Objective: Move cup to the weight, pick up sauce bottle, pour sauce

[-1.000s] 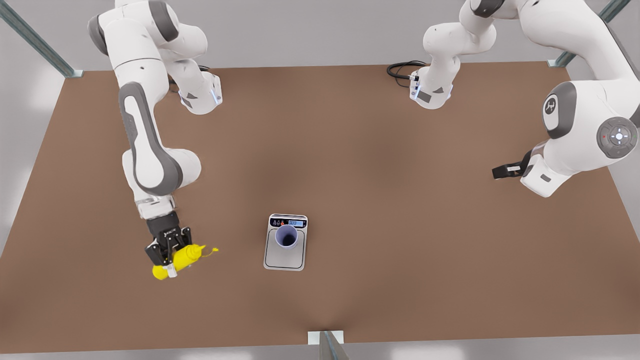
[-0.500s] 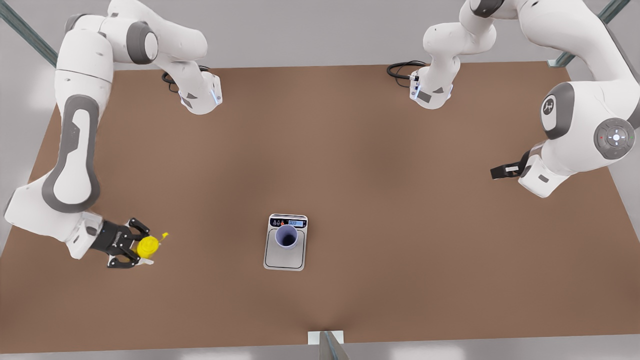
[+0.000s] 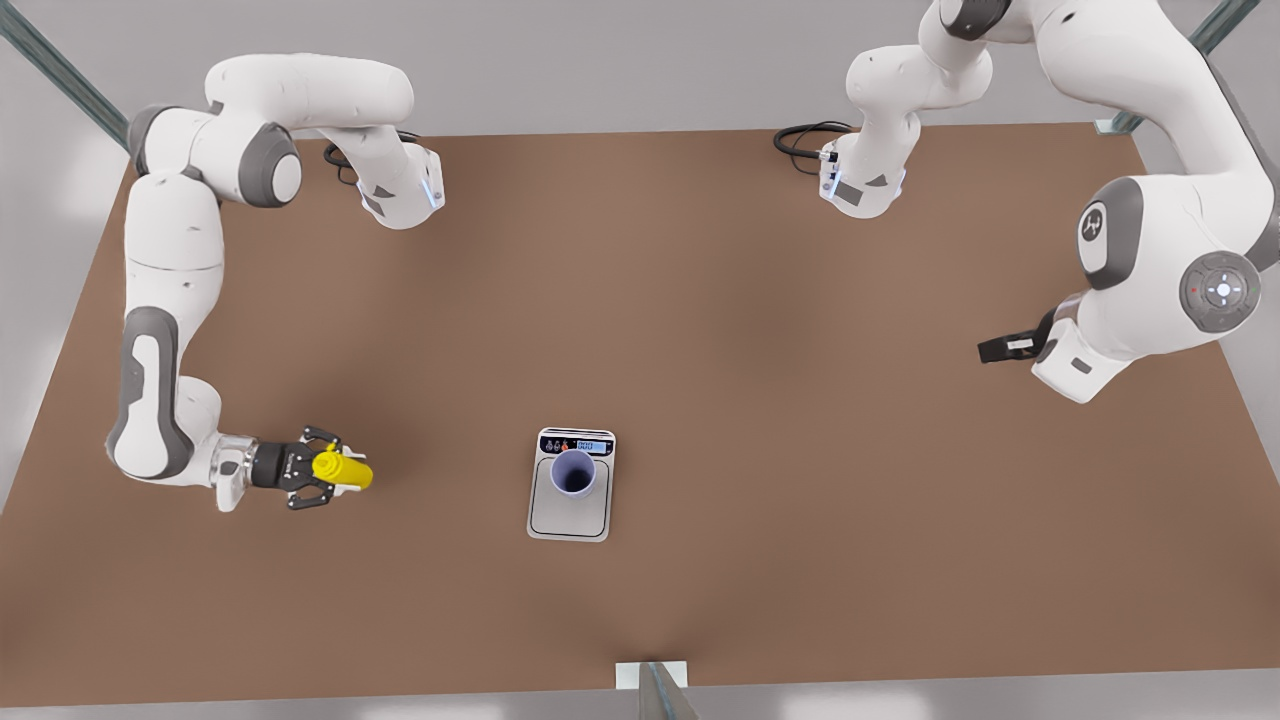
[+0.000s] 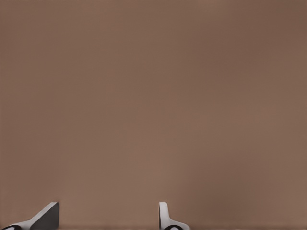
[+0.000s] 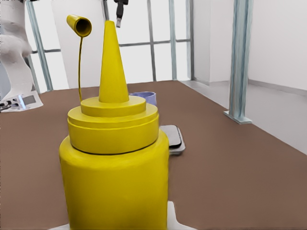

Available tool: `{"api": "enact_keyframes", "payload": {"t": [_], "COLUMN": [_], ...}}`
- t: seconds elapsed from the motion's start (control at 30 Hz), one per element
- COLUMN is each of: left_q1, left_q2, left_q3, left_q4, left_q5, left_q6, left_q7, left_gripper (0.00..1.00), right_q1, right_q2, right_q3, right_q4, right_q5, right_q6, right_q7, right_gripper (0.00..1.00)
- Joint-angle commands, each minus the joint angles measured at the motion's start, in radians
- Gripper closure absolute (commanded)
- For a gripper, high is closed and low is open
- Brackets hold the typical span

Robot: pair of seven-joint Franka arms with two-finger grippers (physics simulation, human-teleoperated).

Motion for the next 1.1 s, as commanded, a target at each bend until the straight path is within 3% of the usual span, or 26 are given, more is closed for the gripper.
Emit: {"api": "enact_keyframes", "payload": {"t": [0.0, 0.13, 0.6, 0.63, 0.7, 0.73, 1.07], "left_q1": [0.0, 0.0, 0.0, 0.0, 0.0, 0.0, 0.0], "left_q2": [0.0, 0.006, 0.008, 0.008, 0.008, 0.009, 0.014], "left_q3": [0.0, 0.0, 0.0, 0.0, 0.0, 0.0, 0.0], "left_q4": [0.002, 0.0, 0.002, 0.002, 0.002, 0.002, 0.003], "left_q5": [0.001, 0.001, 0.006, 0.006, 0.006, 0.006, 0.006], "left_q6": [0.0, 0.0, 0.002, 0.002, 0.002, 0.002, 0.002], "left_q7": [0.0, 0.0, -0.002, -0.002, -0.002, -0.002, -0.002], "left_gripper": [0.0, 0.0, 0.0, 0.0, 0.0, 0.0, 0.0], "right_q1": [0.002, 0.005, 0.005, 0.005, 0.005, 0.005, 0.002], "right_q2": [0.008, 0.027, 0.056, 0.056, 0.056, 0.056, 0.056], "right_q3": [0.0, 0.002, 0.011, 0.011, 0.011, 0.011, 0.011], "right_q4": [0.003, 0.014, -0.014, -0.014, -0.012, -0.012, -0.012], "right_q5": [0.0, 0.011, 0.069, 0.069, 0.069, 0.069, 0.069], "right_q6": [0.001, 0.062, -0.009, -0.009, -0.009, -0.009, -0.012], "right_q7": [-0.01, -0.116, -0.087, -0.087, -0.085, -0.085, -0.085], "right_gripper": [0.42, 0.42, 0.41, 0.39, 0.05, 0.0, 0.0]}}
